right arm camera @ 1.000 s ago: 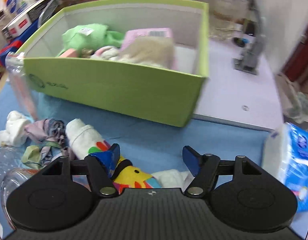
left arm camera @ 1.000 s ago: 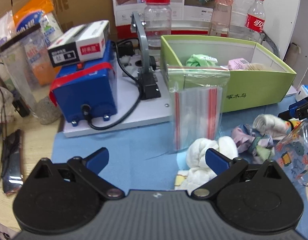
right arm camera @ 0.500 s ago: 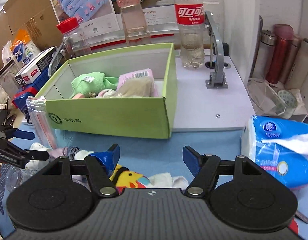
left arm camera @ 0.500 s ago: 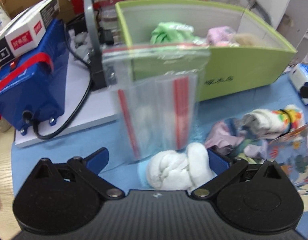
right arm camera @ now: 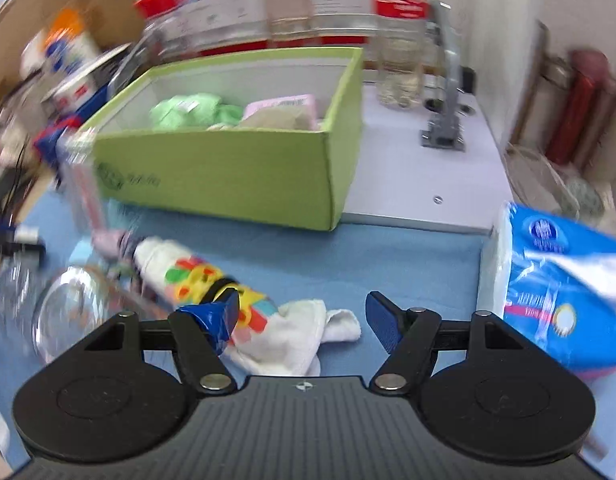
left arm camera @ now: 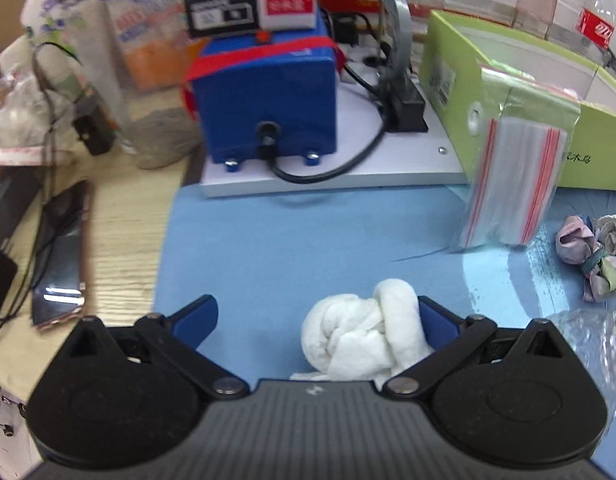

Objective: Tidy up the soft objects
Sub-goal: 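Lower the left tool onto the knotted socks while the right tool lowers onto the banded sock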

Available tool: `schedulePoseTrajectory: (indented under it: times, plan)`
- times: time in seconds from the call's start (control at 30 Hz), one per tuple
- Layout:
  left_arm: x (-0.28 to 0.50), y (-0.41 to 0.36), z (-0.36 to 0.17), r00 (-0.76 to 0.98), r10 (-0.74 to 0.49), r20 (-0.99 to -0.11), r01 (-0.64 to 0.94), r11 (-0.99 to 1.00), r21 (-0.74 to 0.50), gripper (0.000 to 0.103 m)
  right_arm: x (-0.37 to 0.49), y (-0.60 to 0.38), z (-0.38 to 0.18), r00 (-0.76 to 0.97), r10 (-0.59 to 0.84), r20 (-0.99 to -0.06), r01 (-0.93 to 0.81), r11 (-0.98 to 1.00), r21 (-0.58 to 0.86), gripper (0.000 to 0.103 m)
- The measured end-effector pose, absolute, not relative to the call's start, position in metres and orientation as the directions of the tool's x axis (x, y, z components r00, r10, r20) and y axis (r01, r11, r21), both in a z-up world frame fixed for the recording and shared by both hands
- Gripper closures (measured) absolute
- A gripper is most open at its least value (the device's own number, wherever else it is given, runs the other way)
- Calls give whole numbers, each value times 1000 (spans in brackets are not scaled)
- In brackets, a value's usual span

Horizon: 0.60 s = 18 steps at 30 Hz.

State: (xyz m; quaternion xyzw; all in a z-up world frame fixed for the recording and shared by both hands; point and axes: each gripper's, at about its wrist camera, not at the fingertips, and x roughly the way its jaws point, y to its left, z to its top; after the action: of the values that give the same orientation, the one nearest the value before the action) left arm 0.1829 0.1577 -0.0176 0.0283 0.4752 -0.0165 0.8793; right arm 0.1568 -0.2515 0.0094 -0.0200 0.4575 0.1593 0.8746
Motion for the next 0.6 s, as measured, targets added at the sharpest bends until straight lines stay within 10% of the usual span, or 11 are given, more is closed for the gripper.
schedulePoseTrajectory:
  times: [0.33, 0.6]
  plan:
    - [155, 171, -4, 578, 13, -816, 11, 1000, 24, 1, 143, -223, 4, 409, 277, -869, -681, 727, -89, 47]
    - [157, 156, -12, 551, 42, -833, 52, 995, 85, 1, 185, -216, -25, 412, 299, -861, -658, 751, -54, 46]
